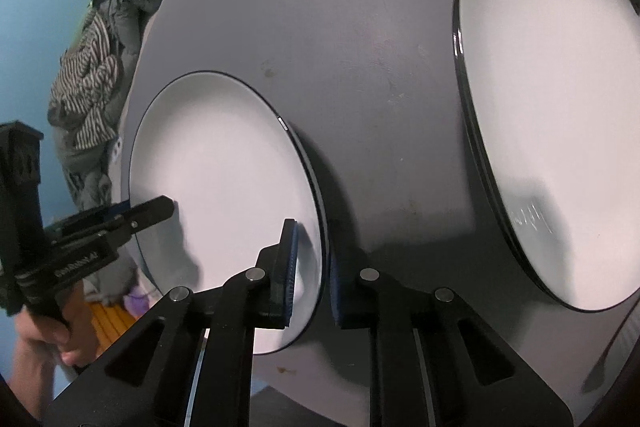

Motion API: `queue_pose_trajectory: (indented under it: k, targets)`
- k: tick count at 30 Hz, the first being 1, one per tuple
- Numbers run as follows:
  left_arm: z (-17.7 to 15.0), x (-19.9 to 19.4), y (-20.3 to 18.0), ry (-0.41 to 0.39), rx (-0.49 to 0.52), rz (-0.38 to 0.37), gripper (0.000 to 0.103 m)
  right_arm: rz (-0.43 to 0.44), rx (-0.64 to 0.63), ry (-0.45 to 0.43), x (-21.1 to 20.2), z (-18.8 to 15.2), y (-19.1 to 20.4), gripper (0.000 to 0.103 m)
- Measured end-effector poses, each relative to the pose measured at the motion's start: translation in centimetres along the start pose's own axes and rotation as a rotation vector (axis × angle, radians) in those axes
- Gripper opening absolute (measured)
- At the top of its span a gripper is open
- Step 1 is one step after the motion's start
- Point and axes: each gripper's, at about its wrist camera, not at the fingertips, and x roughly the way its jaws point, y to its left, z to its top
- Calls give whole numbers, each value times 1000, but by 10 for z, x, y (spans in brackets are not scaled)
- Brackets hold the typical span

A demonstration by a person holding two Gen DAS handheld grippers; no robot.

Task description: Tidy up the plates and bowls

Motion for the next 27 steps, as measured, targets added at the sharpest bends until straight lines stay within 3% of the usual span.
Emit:
queue_pose_trajectory:
  k: [11,27]
  targets:
    - [-9,0,3,-11,-49,-3,22,-55,-70,-2,-3,-6,7,15]
    - [-21,-22,-34,-58,-37,4,22,-61,-131,-30,-33,-18,6,15]
